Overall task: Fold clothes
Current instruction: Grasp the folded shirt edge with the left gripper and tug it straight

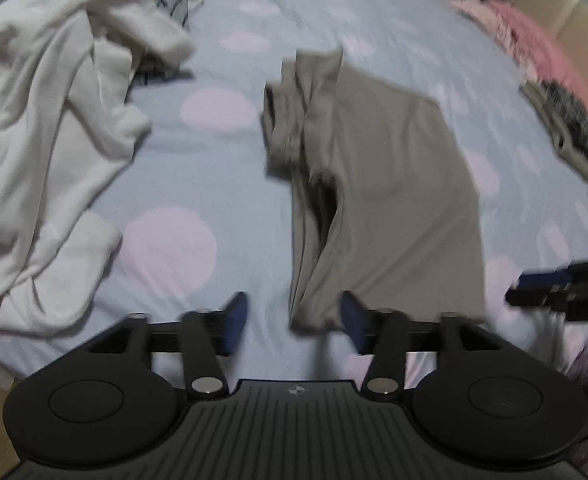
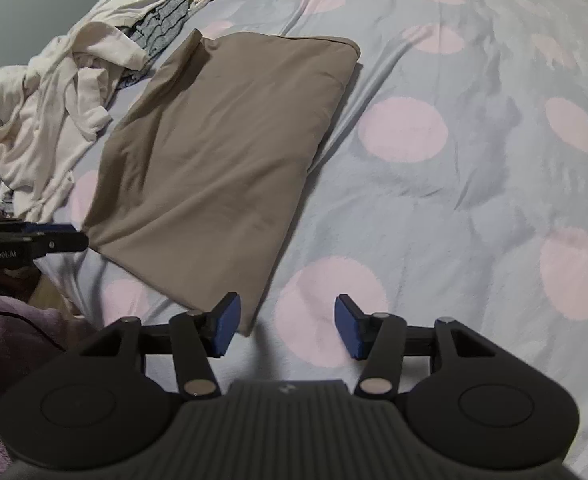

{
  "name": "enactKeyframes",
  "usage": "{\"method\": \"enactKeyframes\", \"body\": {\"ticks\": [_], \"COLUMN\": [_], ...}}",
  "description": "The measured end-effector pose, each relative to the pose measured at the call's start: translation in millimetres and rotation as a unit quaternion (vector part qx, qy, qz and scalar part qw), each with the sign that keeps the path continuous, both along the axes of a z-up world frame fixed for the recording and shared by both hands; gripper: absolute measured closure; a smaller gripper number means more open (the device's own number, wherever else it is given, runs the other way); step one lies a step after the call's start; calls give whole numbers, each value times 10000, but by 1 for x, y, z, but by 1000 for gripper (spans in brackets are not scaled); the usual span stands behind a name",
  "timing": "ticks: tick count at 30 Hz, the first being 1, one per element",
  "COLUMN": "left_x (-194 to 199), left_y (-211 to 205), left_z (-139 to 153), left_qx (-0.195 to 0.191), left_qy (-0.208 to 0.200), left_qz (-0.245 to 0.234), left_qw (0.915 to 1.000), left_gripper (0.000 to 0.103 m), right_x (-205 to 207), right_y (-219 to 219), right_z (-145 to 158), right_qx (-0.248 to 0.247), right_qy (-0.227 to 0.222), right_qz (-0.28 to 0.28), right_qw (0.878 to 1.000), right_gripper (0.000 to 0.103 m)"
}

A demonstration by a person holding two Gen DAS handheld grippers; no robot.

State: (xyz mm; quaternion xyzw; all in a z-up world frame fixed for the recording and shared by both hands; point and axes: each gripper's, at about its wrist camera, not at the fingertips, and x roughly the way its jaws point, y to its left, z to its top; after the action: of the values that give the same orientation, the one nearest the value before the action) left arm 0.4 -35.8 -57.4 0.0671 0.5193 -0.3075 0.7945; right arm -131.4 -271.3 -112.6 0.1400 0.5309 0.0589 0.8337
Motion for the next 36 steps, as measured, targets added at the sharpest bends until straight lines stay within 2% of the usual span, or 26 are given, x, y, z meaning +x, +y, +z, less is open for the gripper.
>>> {"method": "enactKeyframes", "body": {"ticks": [3, 8, 10, 12, 15, 16, 17, 18, 21, 23, 26, 27, 28, 29, 30, 31, 36], "left_x": [5, 18, 28, 39, 48, 46, 44, 41, 30, 23, 16, 15, 14, 12, 11, 10, 0], "left_y": [-10, -21, -16, -3, 14, 14, 13, 10, -1, -7, -14, -16, -17, -17, -17, -17, -16], "left_z": [-5, -29, -38, -44, -46, -45, -44, -43, -40, -38, -40, -40, -39, -37, -36, -34, -13], "left_qx": [-74, 167, 10, -390, -715, -680, -643, -582, -399, -273, -46, -6, -6, -30, -54, -78, -248], "left_qy": [8, 57, 237, 566, 920, 880, 841, 806, 699, 625, 488, 449, 439, 450, 461, 471, 504], "left_qz": [-62, 78, 280, 701, 1199, 1157, 1106, 982, 609, 362, 158, 134, 120, 100, 81, 62, -123], "left_qw": [10000, 9998, 9993, 9952, 9859, 9870, 9882, 9902, 9949, 9970, 9987, 9989, 9990, 9989, 9989, 9988, 9983], "left_gripper": [50, 55, 57, 59, 74, 76, 76, 76, 74, 64, 64, 66, 76, 82, 92, 95, 96], "right_x": [0, 8, 13, 16, 20, 21, 21, 21, 22, 22, 20, 19, 19, 18, 18, 17, 10], "right_y": [-3, -3, -1, 2, 2, 2, 1, -1, -2, -4, -3, -1, 0, 2, 2, 2, -4], "right_z": [-2, -13, -21, -29, -31, -30, -30, -30, -29, -30, -31, -31, -30, -29, -28, -27, -4], "right_qx": [290, 832, 1033, 1186, 1222, 1209, 1199, 1205, 1255, 1275, 1265, 1215, 1165, 1126, 1122, 1120, 955], "right_qy": [-90, -125, -77, -57, -80, -63, -47, -33, 13, 64, 97, 66, 35, -1, -24, -49, -95], "right_qz": [-102, -330, -340, -355, -452, -474, -491, -489, -504, -537, -509, -473, -436, -406, -404, -403, -255], "right_qw": [9995, 9959, 9940, 9923, 9914, 9915, 9916, 9915, 9908, 9904, 9906, 9914, 9922, 9928, 9929, 9929, 9951], "right_gripper": [47, 50, 51, 56, 68, 72, 80, 83, 84, 80, 77, 78, 80, 90, 95, 96, 98]}}
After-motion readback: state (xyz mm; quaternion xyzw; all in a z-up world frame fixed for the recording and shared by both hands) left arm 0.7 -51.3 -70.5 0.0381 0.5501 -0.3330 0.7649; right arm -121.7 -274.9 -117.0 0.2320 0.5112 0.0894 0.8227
